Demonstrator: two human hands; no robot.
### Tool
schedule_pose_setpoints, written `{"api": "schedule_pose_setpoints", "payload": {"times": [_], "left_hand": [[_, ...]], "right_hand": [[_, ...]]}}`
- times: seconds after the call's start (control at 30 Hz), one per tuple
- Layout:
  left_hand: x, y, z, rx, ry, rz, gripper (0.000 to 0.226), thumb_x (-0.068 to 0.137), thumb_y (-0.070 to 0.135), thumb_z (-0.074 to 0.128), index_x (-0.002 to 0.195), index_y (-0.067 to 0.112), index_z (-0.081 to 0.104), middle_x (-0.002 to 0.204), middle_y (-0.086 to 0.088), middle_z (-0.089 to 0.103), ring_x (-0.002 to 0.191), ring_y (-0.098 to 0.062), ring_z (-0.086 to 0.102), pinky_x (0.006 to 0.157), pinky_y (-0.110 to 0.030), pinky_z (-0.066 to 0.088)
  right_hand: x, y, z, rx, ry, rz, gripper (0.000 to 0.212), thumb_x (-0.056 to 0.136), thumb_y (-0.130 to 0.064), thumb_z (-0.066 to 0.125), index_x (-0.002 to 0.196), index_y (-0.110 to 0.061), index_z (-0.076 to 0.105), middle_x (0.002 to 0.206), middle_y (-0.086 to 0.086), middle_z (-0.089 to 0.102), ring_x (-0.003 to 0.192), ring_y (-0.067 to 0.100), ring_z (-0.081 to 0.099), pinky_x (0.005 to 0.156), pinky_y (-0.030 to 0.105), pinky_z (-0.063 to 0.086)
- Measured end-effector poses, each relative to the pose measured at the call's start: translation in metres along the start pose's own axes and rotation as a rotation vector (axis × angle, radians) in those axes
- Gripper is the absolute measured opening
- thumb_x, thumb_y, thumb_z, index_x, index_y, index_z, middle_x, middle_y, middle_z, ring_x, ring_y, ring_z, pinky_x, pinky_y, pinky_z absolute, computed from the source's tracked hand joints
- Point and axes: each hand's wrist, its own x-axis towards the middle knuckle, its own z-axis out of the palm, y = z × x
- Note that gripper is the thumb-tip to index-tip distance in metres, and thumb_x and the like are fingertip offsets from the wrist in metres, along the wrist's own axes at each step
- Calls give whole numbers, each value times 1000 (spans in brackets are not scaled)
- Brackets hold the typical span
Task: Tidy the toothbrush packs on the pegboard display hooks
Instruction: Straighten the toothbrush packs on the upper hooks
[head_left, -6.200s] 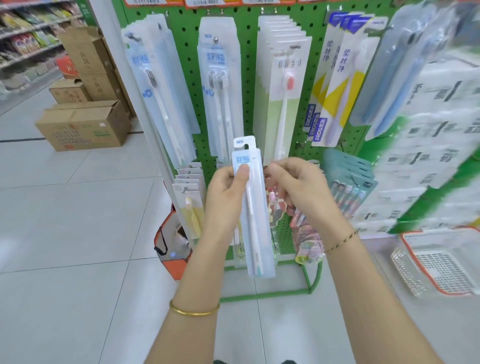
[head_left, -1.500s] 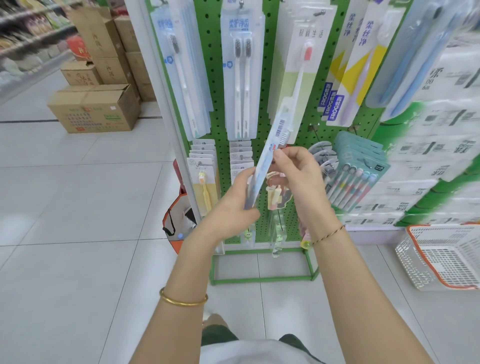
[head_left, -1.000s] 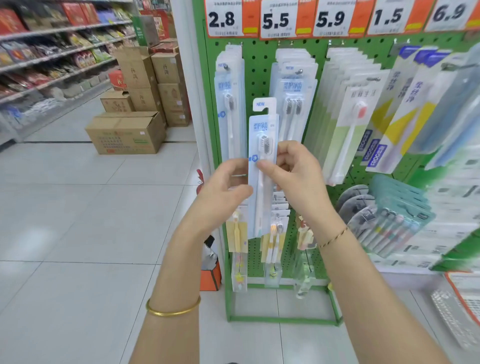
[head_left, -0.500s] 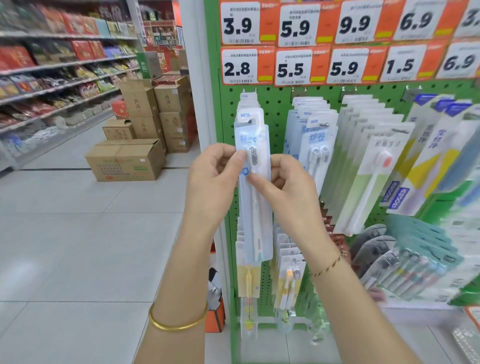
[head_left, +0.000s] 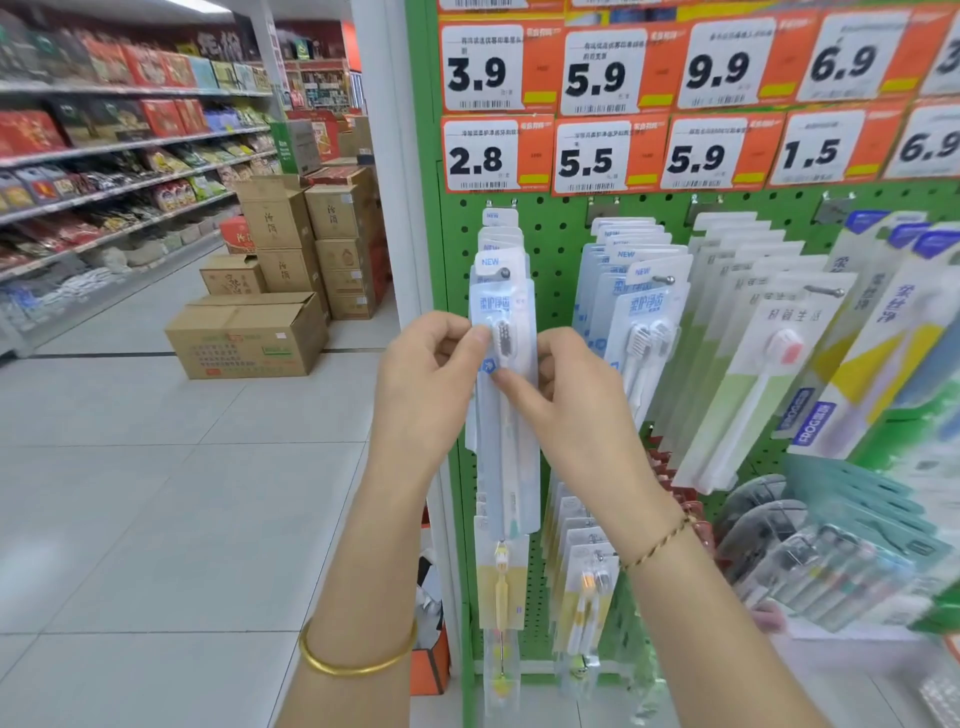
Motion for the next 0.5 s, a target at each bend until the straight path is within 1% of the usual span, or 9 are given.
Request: {"api": "schedule_pose_setpoints", "payload": {"times": [0.1, 0.2, 0.33, 0.4, 0.5], "left_hand": [[4, -1, 2, 13, 8, -14, 17, 92, 15, 57, 76, 20, 61, 71, 11, 59, 65, -1, 55, 70, -32, 52], [7, -1, 4, 23, 8, -30, 15, 92, 17, 57, 78, 18, 61, 72, 10, 59, 68, -4, 56, 71, -34, 53], [9, -1, 6, 34, -5, -57, 15, 92, 18, 56, 78, 18, 61, 75, 7, 61, 72, -7, 57, 75, -35, 53], [9, 0, 5, 34, -14, -70, 15, 92, 19, 56, 77, 18, 61, 75, 7, 61, 72, -7, 57, 76, -35, 53], [10, 0, 2, 45, -13, -72, 15, 92, 19, 56, 78, 18, 62, 75, 7, 61, 71, -7, 56, 77, -36, 53]], "right_hand": [[2, -7, -7, -133, -24, -4, 29, 92, -36, 56, 102, -10, 49, 88, 5, 58, 81, 22, 56, 70, 37, 47], [1, -20, -22, -228, 23, -35, 24, 97, -29, 51, 111, -10, 49, 96, 5, 60, 89, 22, 57, 76, 36, 46], [17, -38, -39, -285, 108, -114, 14, 97, -16, 48, 108, -9, 54, 95, 6, 62, 90, 25, 57, 79, 41, 46], [33, -45, -45, -365, 133, -171, 17, 95, -7, 46, 107, -9, 58, 99, 6, 63, 93, 25, 57, 81, 40, 46], [60, -58, -56, -423, 169, -225, 28, 92, -1, 45, 112, -12, 62, 109, 5, 64, 102, 25, 57, 85, 37, 48]]}}
